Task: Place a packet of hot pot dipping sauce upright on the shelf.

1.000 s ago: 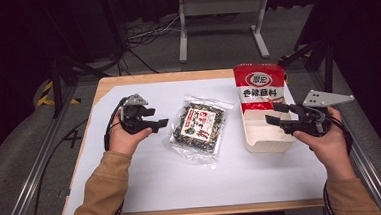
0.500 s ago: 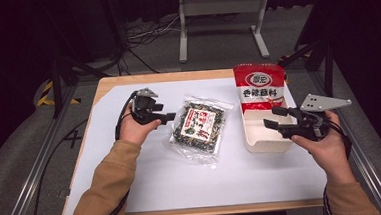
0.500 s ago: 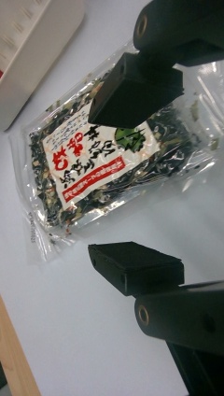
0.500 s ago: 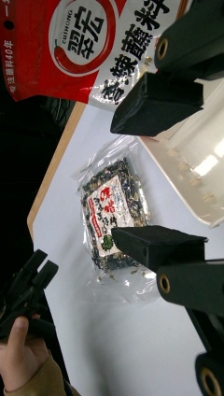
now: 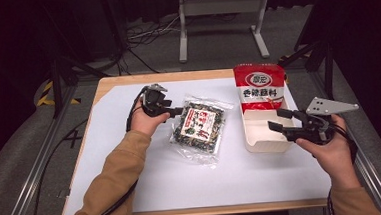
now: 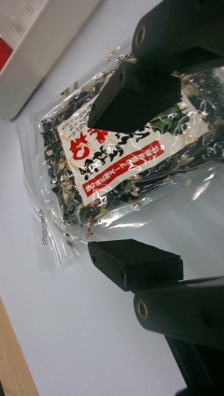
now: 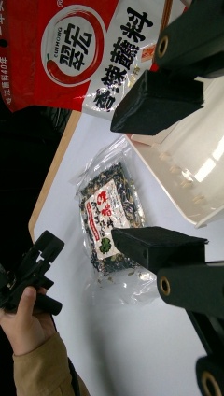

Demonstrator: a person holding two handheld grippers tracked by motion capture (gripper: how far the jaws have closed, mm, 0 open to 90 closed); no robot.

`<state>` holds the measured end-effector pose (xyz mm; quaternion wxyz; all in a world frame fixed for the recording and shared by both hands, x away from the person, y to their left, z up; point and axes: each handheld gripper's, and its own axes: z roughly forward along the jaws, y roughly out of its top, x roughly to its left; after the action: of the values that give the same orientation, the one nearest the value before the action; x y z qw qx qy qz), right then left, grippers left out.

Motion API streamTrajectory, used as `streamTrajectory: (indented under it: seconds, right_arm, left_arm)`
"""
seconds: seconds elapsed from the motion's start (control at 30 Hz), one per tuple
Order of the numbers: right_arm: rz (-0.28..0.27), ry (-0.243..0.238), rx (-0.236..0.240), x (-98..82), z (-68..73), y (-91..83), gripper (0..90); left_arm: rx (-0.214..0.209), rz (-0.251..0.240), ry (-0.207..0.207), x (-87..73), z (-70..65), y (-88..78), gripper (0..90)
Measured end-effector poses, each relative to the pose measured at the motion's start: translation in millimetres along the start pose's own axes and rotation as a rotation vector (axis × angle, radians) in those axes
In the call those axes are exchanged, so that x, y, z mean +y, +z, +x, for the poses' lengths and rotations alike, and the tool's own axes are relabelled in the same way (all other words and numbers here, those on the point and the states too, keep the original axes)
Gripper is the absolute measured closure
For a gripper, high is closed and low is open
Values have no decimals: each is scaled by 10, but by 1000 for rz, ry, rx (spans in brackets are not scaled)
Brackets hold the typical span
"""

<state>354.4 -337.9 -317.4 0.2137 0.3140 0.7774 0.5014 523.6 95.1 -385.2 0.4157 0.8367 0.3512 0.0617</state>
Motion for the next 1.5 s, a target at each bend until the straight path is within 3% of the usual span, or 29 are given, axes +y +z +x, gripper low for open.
streamTrajectory:
  seconds: [0.17, 0.47, 0.8, 1.37, 1.5]
  right_arm:
    - [-5, 4, -2, -2, 7, -17, 411]
    - [-18, 10, 0, -1, 11, -33, 395]
    - [-24, 9, 7, 9, 21, -17, 383]
    - [-34, 12, 7, 1, 26, -35, 372]
    - [-37, 12, 9, 5, 31, -38, 369]
  left_arm:
    - [-39, -9, -19, 33, 53, 83, 384]
    - [-1, 24, -39, 28, 131, 262, 399]
    - [15, 50, -114, 4, 193, 421, 354]
    - [14, 129, -117, 13, 117, 658, 370]
    - [-21, 129, -193, -13, 147, 666, 399]
